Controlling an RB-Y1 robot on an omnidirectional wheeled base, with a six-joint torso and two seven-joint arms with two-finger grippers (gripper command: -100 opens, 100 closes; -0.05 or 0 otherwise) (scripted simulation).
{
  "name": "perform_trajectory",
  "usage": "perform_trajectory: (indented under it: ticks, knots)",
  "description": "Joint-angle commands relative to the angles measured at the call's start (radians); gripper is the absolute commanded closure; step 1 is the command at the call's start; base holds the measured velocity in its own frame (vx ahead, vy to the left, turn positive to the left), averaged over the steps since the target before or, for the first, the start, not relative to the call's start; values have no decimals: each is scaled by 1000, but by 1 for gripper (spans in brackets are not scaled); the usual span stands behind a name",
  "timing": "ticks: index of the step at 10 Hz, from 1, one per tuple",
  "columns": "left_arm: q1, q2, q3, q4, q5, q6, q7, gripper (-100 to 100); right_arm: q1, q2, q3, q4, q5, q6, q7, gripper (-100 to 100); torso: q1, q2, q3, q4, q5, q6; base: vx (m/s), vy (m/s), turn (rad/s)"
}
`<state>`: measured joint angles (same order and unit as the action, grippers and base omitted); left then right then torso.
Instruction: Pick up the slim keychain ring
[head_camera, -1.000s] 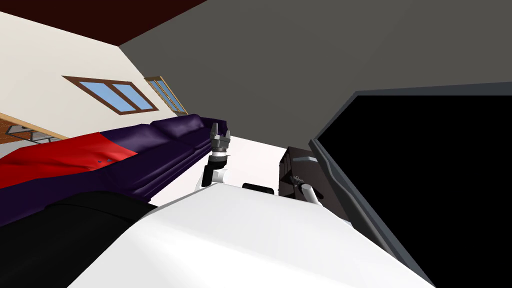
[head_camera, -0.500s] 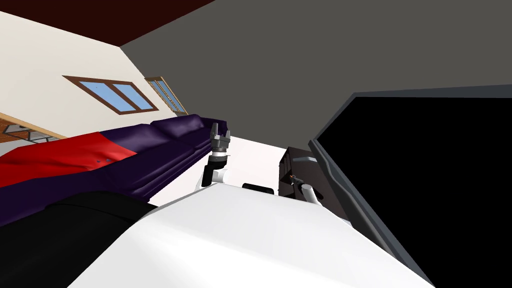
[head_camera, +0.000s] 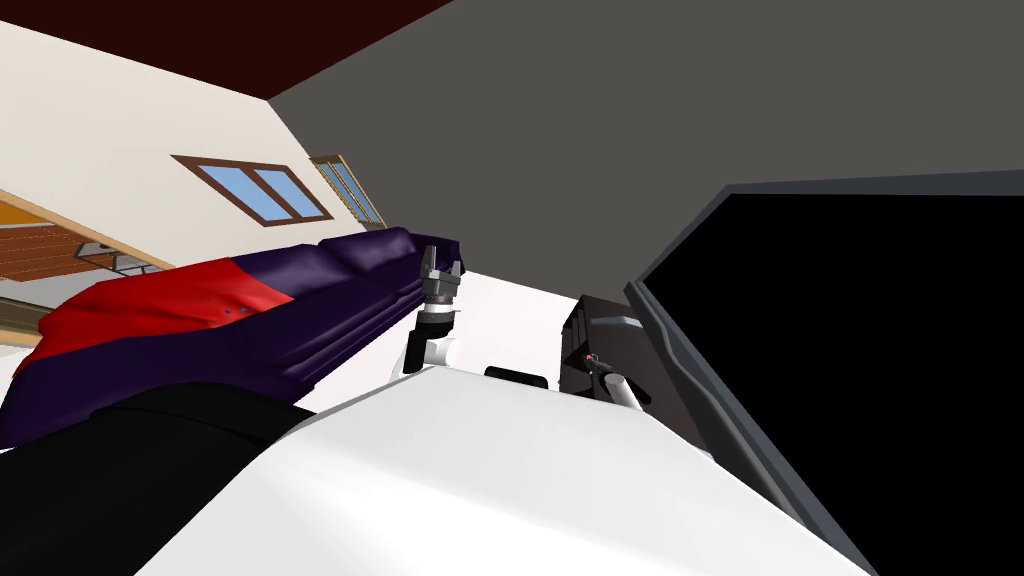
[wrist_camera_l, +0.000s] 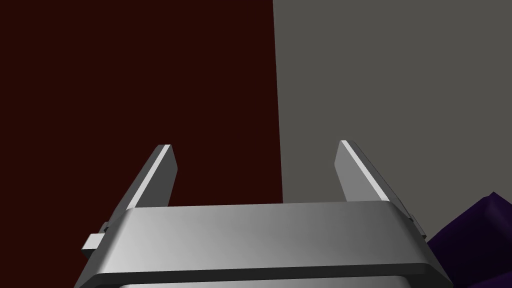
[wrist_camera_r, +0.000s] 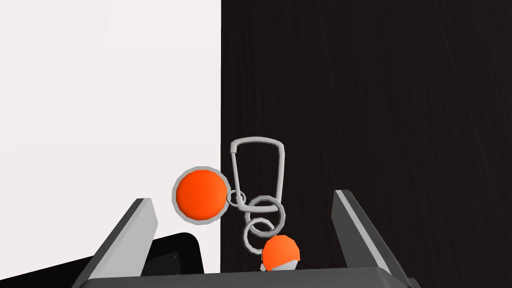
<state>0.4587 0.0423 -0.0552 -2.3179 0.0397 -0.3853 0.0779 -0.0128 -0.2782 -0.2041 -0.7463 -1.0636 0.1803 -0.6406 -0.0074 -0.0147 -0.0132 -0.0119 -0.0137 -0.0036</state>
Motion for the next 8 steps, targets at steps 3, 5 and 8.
perform_trajectory:
  ticks: [3, 5, 8]
  knots:
    - [0, 0, 0, 0, 0, 0, 0, 0, -1, -3, 2, 10, -106, -5, 53, -100, -1, -1, -1, 0, 0, 0, 3, -3, -11]
    - [0, 0, 0, 0, 0, 0, 0, 0, 46, -25, 28, -12, -132, -40, 1, -100, 0, -1, -1, 0, 0, 0, -18, 16, 74]
    - [0, 0, 0, 0, 0, 0, 0, 0, 46, -25, 28, -12, -132, -40, -3, -100, -2, 1, -1, -2, -2, 2, -18, 13, 60]
